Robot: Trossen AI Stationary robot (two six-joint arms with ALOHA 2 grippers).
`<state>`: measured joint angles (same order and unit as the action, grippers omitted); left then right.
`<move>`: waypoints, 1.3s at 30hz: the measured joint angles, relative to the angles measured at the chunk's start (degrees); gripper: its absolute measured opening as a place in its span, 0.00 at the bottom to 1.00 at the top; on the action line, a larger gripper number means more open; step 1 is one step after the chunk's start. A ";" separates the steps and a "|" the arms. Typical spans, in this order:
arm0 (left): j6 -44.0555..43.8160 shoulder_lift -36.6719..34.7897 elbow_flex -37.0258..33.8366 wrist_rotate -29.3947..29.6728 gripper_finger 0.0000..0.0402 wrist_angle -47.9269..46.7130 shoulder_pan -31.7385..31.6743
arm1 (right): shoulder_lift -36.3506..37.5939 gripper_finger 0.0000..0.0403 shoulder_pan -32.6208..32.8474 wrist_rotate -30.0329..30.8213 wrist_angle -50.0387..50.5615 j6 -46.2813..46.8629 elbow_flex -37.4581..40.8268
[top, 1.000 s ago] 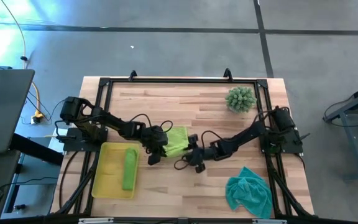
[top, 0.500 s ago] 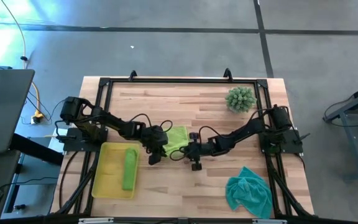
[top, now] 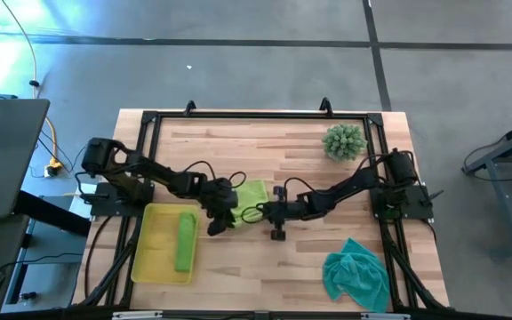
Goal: Roll microfiber towels into tight, uniform cylinder then place into a basket
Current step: Roll the light green microfiber towel
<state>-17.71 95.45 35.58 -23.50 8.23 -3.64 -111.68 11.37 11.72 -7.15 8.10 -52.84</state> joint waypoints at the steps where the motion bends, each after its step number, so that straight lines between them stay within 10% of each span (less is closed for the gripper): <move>1: 1.08 -0.82 -0.08 -0.71 0.27 -0.49 0.04 | 0.01 0.01 -0.25 -1.39 0.10 1.11 0.00; 6: 6.35 -7.38 -0.08 0.36 0.29 -3.61 0.16 | 0.11 0.01 -2.57 -9.65 -0.04 10.51 0.02; 18: 17.61 -8.97 -0.06 29.06 0.29 -2.92 12.47 | -0.13 0.00 -10.84 -38.90 -1.42 29.71 0.26; 33: 15.88 -1.18 -0.01 47.41 0.31 -0.19 17.66 | -0.13 0.00 -12.10 -39.93 -1.58 33.07 0.24; 39: 11.76 2.54 0.11 45.56 0.38 1.65 15.67 | -0.13 0.00 -12.10 -39.86 -1.67 33.04 0.24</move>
<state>-5.95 97.99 35.70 22.06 9.88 12.04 -111.81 -0.73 -28.14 -8.82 41.14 -52.60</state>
